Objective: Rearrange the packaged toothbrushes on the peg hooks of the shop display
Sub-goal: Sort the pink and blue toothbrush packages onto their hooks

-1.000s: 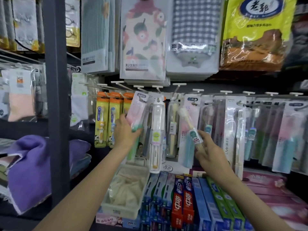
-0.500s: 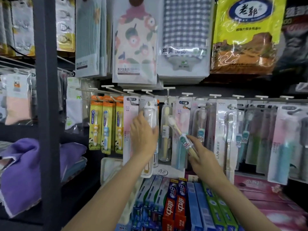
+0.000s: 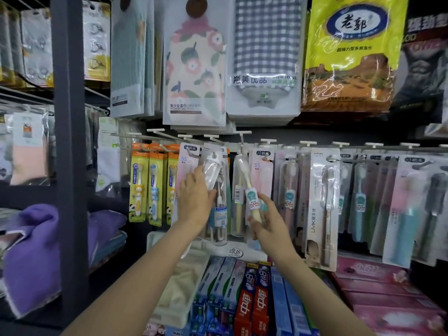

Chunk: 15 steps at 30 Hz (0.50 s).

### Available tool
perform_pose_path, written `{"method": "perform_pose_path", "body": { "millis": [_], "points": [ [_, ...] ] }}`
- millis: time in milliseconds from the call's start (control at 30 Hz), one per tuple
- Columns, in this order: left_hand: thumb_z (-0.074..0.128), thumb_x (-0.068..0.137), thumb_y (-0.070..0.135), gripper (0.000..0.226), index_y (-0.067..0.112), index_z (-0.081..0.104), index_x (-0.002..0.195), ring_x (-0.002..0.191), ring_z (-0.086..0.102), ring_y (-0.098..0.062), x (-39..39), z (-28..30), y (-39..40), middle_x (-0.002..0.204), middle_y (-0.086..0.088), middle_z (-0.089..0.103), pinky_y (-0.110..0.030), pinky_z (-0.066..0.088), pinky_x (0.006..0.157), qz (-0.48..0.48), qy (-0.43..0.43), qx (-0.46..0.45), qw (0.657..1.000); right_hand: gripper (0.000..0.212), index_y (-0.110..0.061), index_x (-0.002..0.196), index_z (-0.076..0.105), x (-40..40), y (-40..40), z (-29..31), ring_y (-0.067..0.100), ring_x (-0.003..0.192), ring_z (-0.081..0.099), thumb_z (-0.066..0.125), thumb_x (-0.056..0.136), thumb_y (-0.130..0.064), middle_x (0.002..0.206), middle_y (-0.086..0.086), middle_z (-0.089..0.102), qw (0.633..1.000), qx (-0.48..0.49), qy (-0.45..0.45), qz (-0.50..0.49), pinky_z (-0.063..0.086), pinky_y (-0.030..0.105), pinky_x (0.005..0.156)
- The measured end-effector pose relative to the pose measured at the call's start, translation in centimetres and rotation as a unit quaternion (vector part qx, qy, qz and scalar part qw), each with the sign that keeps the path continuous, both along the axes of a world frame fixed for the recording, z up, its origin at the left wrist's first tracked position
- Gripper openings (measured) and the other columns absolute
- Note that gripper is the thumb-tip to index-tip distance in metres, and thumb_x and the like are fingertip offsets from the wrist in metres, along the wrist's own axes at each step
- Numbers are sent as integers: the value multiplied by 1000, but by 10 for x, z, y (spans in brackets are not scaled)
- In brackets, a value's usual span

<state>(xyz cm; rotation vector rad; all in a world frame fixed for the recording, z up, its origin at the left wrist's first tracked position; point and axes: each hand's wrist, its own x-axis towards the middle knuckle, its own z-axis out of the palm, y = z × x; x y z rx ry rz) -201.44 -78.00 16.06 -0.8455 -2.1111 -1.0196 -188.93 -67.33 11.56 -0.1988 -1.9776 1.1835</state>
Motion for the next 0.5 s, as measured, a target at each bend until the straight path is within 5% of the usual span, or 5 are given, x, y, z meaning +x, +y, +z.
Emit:
{"method": "perform_pose_path", "body": {
  "millis": [133, 367, 500],
  "points": [
    [59, 88, 22, 59, 12, 29, 138, 126, 38, -24, -3, 4, -7, 136, -8, 42, -36, 31, 103, 2, 1, -28, 1000, 55, -32, 141, 29, -7, -1, -15, 19, 114, 51, 46, 95, -8, 140, -4, 45, 998, -45, 48, -8, 45, 41, 96],
    [62, 86, 21, 58, 11, 33, 136, 119, 43, -26, 0, 7, -11, 130, -10, 47, -38, 36, 99, -41, -38, -16, 998, 57, -34, 133, 32, 1, 9, -20, 13, 94, 54, 45, 93, 4, 127, -11, 50, 998, -56, 16, 27, 47, 15, 63],
    [61, 87, 21, 57, 10, 33, 136, 118, 44, -28, 3, 7, -11, 128, -13, 47, -40, 37, 99, -39, -39, -19, 998, 56, -30, 137, 34, 8, 12, -16, 19, 83, 60, 50, 92, -1, 117, -8, 54, 998, 26, -49, -5, 51, 27, 64]
  ]
}}
